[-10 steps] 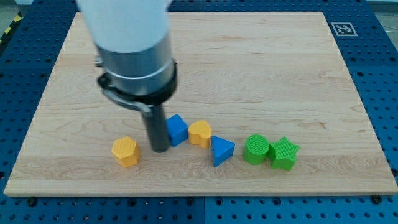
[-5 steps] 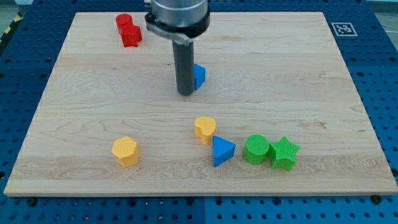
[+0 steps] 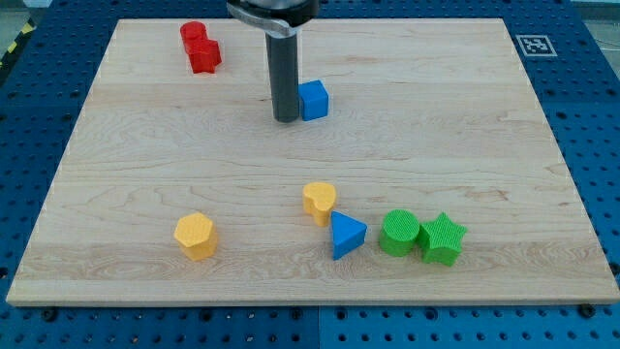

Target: Slide the cube into the red star

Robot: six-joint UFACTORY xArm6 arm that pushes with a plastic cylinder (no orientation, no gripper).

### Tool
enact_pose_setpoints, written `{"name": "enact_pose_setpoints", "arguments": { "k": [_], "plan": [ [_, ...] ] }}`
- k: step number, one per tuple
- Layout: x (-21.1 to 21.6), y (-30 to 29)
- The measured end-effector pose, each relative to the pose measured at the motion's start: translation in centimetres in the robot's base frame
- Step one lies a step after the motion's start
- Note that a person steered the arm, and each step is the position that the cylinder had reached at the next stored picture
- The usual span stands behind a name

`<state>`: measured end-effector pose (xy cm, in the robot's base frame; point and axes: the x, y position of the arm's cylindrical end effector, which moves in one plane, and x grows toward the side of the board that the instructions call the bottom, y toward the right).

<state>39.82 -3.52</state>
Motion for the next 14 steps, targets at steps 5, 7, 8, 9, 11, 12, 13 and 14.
{"name": "enact_pose_setpoints", "arguments": {
  "k": [5,7,8,9,11,12,13,14],
  "plan": [
    [-3.0,6.5],
    [-7.9,10.6],
    [-9.9,5.4],
    [-10.8,1.4],
    [-10.1,8.7],
    [-6.6,8.8],
    [-5.0,7.5],
    [-6.2,3.2]
  ]
}}
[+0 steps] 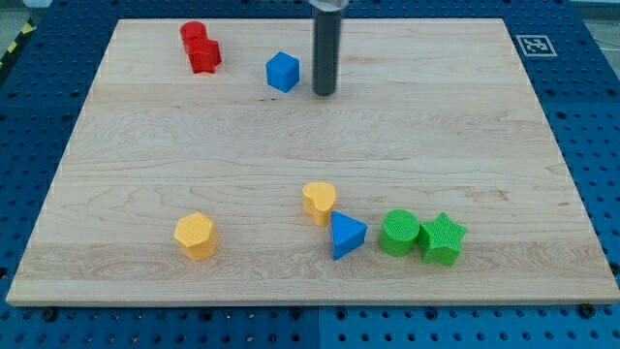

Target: Slide the cube into the red star

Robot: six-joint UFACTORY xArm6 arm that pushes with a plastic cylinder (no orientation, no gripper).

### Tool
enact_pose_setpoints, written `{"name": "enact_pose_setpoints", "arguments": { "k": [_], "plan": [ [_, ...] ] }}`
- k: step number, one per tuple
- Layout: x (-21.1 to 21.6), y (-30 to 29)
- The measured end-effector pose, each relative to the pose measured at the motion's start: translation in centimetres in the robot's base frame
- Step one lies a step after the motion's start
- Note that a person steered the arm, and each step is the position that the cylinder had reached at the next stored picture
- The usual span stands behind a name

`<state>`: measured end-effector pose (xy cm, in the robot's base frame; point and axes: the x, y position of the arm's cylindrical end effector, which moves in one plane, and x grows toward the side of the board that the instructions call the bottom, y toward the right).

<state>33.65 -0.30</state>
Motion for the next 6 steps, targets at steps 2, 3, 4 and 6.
{"name": "enact_pose_setpoints", "arguments": {
  "k": [2,3,4,6],
  "plan": [
    [-3.9,-8.1],
    [-4.3,-9.2],
    [-5.4,-6.8],
    [-7.3,-6.0]
  ]
}}
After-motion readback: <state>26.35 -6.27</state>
